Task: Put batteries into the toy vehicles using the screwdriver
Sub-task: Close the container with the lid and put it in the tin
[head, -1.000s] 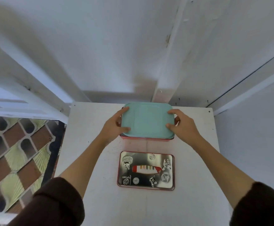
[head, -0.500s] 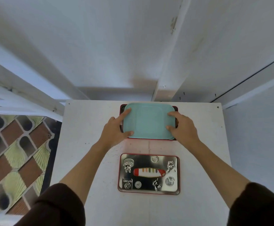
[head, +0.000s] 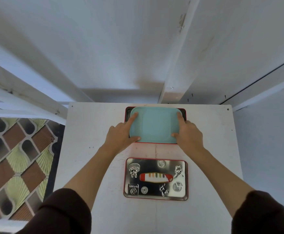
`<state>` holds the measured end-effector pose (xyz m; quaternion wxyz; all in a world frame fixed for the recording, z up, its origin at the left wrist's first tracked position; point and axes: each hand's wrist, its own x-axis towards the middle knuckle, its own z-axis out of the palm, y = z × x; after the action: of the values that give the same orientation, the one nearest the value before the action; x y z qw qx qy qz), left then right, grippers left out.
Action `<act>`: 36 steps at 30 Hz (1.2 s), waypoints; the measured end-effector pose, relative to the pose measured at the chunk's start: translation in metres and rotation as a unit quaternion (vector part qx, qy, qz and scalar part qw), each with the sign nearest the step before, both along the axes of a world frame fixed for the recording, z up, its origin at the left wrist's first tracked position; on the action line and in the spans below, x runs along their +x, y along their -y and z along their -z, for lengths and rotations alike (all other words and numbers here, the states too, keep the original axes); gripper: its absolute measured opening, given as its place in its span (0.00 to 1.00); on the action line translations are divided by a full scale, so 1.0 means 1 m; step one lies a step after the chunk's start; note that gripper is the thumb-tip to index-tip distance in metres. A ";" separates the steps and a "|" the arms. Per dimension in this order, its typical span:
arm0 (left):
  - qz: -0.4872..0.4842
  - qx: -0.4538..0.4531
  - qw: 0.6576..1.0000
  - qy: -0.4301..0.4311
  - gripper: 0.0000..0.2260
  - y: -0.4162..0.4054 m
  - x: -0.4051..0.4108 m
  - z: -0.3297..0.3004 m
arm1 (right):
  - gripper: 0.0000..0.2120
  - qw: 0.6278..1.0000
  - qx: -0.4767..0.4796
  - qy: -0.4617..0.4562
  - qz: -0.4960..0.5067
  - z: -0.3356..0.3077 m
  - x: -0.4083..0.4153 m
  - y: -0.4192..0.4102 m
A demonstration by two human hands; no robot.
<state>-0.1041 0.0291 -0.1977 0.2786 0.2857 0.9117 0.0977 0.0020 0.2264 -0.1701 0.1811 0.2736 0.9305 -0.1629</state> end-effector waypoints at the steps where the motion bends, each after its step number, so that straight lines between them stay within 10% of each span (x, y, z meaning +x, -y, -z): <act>1: 0.004 -0.001 1.000 -0.001 0.38 -0.001 0.000 -0.001 | 0.34 1.000 0.001 0.006 -0.002 0.000 -0.002 -0.001; 24: 0.072 -0.116 0.986 -0.094 0.37 -0.015 -0.001 -0.007 | 0.32 0.989 0.049 0.107 -0.089 0.006 -0.014 -0.004; 36: -0.102 0.184 0.976 -0.059 0.27 0.031 0.057 0.007 | 0.21 0.994 -0.027 -0.092 -0.045 0.003 0.040 0.000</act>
<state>-0.0469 -0.0021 -0.2051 0.1552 0.2431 0.9173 0.2747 0.0416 0.2268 -0.1734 0.1088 0.2103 0.9499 -0.2039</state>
